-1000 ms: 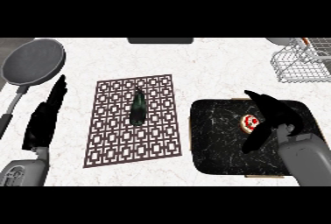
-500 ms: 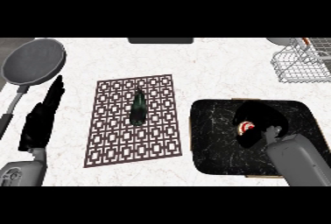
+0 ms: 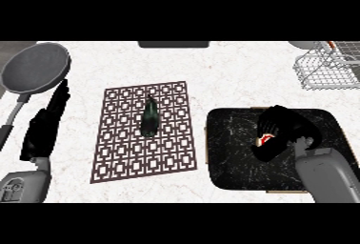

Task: Pick the cupcake from the tray and place it in the tiered basket

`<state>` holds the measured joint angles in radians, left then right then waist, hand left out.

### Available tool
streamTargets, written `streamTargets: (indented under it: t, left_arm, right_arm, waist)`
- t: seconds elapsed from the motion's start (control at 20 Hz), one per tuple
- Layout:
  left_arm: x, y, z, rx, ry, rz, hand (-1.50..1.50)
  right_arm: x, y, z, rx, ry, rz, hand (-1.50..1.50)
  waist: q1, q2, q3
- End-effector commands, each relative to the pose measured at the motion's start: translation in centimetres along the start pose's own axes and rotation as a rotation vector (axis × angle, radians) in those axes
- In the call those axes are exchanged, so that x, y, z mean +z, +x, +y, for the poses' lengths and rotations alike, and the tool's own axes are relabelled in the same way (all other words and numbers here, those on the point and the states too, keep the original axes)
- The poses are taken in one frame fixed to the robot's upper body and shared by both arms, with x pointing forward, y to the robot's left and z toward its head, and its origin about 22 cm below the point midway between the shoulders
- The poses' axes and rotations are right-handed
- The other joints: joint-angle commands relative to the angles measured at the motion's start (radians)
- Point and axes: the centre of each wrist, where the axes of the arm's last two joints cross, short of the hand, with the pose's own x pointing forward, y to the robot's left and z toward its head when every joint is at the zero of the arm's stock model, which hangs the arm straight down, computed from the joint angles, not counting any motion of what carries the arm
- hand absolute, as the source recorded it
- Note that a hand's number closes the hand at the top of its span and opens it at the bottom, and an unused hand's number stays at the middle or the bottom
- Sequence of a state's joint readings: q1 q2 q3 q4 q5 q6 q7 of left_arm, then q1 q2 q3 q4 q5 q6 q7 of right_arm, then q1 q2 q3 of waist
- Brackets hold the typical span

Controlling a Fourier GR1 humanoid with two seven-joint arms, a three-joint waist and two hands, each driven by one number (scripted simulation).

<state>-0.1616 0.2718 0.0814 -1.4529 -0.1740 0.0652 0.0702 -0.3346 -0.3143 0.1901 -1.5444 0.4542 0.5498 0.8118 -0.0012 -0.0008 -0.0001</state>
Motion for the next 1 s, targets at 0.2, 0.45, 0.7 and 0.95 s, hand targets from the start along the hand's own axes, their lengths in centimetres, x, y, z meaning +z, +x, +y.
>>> streamTargets:
  t: [0.2,0.45,0.7,0.95]
  left_arm:
    - [0.3,0.2,1.6,-0.011,0.002,-0.006,0.0]
    - [-0.9,1.1,0.0,0.002,-0.005,-0.009,0.0]
    - [0.3,-0.5,-0.5,0.014,0.01,0.008,0.0]
    - [1.2,0.5,1.7,0.01,-0.002,-0.001,0.0]
  right_arm:
    - [2.3,2.7,-1.2,-0.098,-0.209,-0.177,1.5]
    - [1.8,2.8,-0.4,-0.195,-0.387,-0.367,1.5]
    - [7.0,5.0,-4.1,-0.253,-0.693,-0.439,1.5]
    - [8.7,3.8,-7.5,-0.305,-0.838,-0.44,1.5]
  waist:
    - [0.008,0.0,0.0]
    - [0.001,0.004,0.002]
    - [-0.006,-0.003,0.0]
    - [0.007,-0.003,0.0]
